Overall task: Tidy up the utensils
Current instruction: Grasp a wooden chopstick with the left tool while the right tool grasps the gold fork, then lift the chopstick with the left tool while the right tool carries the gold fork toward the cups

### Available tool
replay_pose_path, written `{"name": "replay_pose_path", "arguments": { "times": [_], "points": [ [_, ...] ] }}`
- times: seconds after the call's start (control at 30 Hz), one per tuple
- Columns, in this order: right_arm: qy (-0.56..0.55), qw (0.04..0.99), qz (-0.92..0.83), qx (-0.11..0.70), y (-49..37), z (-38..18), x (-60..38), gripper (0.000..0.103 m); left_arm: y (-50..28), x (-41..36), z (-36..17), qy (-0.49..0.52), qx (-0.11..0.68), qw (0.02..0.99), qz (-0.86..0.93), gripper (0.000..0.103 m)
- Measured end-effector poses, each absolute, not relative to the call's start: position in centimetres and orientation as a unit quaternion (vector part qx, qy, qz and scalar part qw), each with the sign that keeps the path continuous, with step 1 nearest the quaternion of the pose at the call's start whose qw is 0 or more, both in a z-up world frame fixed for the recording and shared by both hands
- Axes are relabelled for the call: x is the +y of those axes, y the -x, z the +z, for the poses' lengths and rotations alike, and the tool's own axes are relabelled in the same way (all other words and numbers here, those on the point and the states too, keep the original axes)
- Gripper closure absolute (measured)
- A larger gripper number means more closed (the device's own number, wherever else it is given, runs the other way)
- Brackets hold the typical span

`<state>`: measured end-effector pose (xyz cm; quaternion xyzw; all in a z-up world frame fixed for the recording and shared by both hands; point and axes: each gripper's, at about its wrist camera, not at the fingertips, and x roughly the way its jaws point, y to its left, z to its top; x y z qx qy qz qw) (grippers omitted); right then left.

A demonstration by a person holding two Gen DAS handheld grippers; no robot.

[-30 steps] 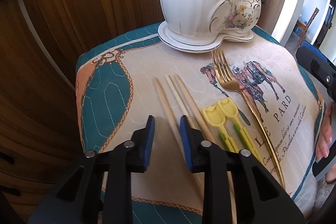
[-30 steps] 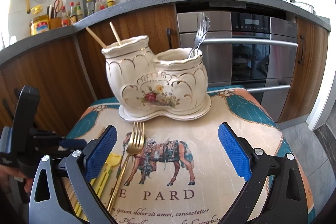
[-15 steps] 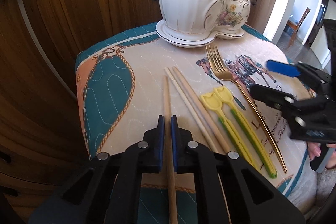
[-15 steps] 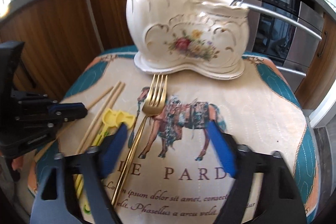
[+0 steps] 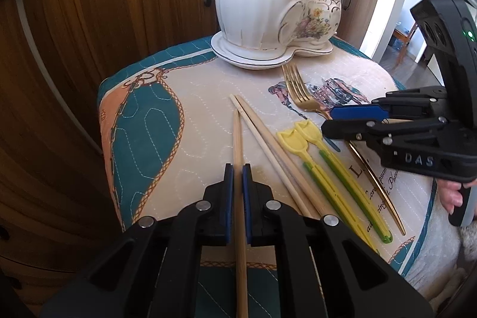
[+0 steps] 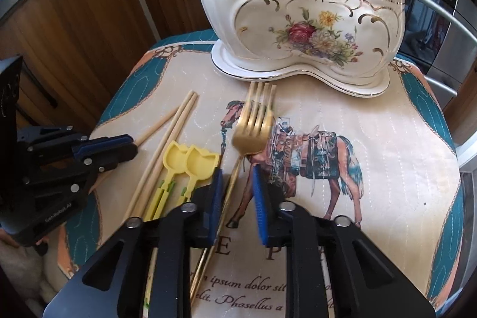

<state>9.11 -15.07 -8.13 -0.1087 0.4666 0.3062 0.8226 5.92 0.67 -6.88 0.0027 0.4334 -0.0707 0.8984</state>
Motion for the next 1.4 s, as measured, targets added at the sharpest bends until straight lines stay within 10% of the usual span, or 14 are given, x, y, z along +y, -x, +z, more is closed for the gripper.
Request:
{"name": "replay_pose_path", "arguments": {
  "times": [0.73,1.4],
  "points": [
    [0.174,0.81,0.314,0.463,-7.6,-8.0,-18.1,0.097,-5.1,-0.6,-6.6,-0.065,0.462,0.883,-0.06,0.091],
    [0.006,0.926,0.312,0.215,-4.1,-0.5,-24.2,0.097,-3.0,1.5,-2.3,0.011,0.325,0.94,-0.102,0.097]
  ]
}}
